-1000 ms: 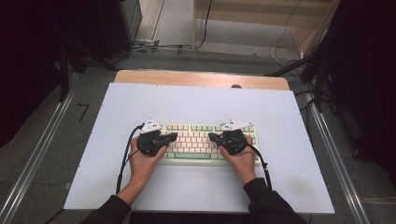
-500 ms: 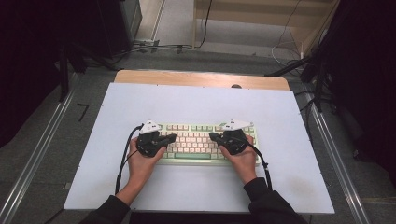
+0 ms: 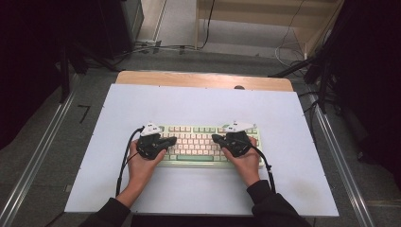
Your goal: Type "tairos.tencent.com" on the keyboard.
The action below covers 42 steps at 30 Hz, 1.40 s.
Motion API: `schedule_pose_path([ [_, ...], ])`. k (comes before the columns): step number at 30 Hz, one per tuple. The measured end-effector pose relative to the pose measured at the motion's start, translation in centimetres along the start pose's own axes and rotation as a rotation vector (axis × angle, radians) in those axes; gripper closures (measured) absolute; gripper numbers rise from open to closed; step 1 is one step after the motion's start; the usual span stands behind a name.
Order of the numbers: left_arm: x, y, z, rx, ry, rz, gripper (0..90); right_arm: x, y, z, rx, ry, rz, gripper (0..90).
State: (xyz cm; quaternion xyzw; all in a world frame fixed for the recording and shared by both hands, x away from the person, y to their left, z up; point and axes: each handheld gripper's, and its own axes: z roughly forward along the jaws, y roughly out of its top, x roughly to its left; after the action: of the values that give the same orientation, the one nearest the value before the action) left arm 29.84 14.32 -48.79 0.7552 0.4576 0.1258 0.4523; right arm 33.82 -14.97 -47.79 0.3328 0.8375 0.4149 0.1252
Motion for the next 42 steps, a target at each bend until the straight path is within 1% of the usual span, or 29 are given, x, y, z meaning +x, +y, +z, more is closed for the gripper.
schedule_pose_path([
  [6,0.01,-0.07,0.10,0.009,0.005,0.006,90.0,0.00,0.00,0.00,0.000,-0.001,0.000,87.5],
  [10,0.02,-0.18,0.27,0.032,-0.002,0.008,90.0,0.01,-0.01,0.01,0.001,-0.001,-0.001,87.5],
  [15,0.02,-0.27,0.40,0.044,-0.002,0.011,90.0,0.07,0.00,-0.01,0.001,0.000,-0.001,87.5],
  [36,-0.11,-0.33,0.46,0.046,-0.002,0.021,90.0,0.09,-0.02,0.00,0.001,-0.001,-0.002,87.5],
  [38,-0.12,-0.37,0.59,0.059,-0.001,0.021,90.0,0.08,-0.02,0.00,0.002,-0.001,-0.003,87.5],
  [39,-0.07,-0.40,0.65,0.066,-0.010,0.026,90.0,0.07,-0.03,0.01,0.003,-0.001,-0.003,87.5],
  [42,-0.14,-0.37,0.48,0.056,0.001,0.025,90.0,0.08,-0.03,0.01,0.002,-0.001,-0.002,87.5],
])
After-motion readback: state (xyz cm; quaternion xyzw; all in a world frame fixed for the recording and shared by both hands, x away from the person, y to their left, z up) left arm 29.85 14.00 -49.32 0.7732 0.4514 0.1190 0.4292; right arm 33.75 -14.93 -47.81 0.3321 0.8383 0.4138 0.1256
